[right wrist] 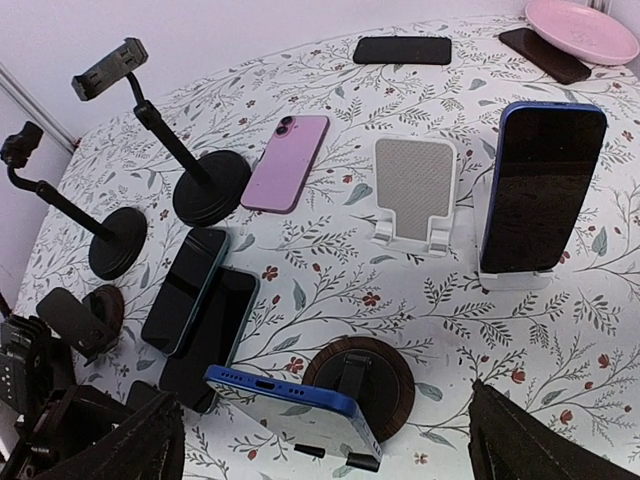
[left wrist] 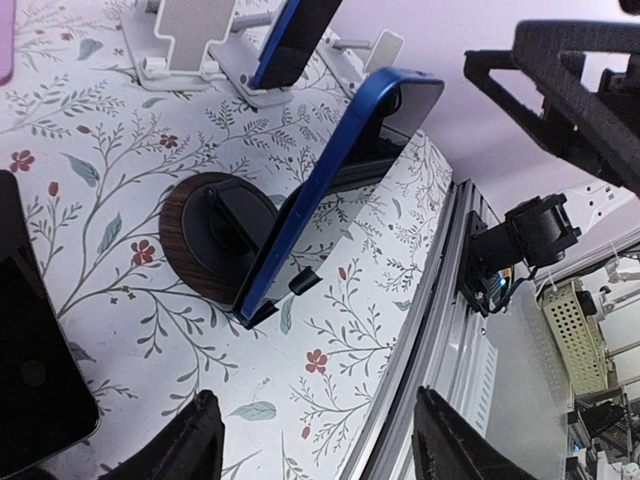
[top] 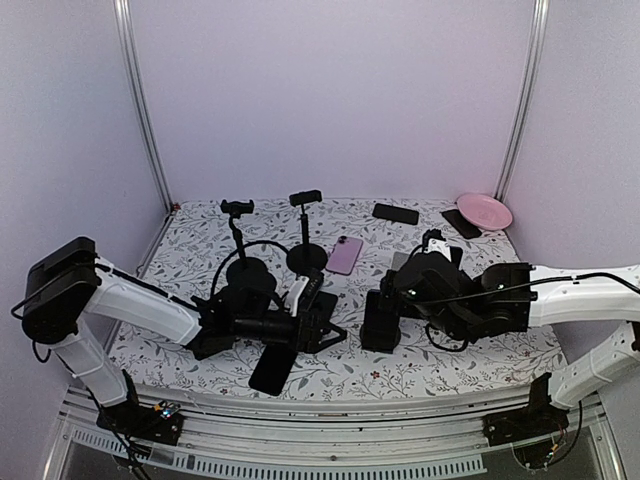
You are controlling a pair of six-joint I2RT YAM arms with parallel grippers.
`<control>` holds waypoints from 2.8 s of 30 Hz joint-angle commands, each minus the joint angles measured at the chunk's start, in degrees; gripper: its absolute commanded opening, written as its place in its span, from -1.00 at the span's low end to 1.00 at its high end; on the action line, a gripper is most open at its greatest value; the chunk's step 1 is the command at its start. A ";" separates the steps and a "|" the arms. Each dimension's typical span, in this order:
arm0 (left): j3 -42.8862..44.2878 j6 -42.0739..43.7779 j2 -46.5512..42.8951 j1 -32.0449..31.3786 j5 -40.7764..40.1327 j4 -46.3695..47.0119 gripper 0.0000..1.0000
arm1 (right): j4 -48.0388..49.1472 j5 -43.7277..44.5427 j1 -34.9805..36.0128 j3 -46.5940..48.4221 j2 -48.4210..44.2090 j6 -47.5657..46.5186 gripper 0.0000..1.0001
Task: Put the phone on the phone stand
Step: Place the phone on the phone stand, then move the phone stand with the phone to the center of the board.
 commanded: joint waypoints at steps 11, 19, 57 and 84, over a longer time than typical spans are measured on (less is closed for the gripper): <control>-4.67 -1.35 -14.30 2.62 -8.90 -9.40 0.31 | 14.56 -16.19 3.17 -1.00 -0.21 -12.47 0.98; -7.41 -1.52 -19.69 3.53 -11.05 -13.93 0.32 | 19.07 -16.27 4.74 -3.17 3.74 -9.09 0.98; 15.03 -7.81 22.37 4.05 2.28 -4.32 -0.84 | 27.57 -34.21 -21.75 -37.69 -26.19 1.24 -0.40; 25.05 -9.24 30.62 -0.33 3.51 -7.21 -1.00 | 15.53 -28.65 -22.03 -29.55 -31.12 -3.30 -0.46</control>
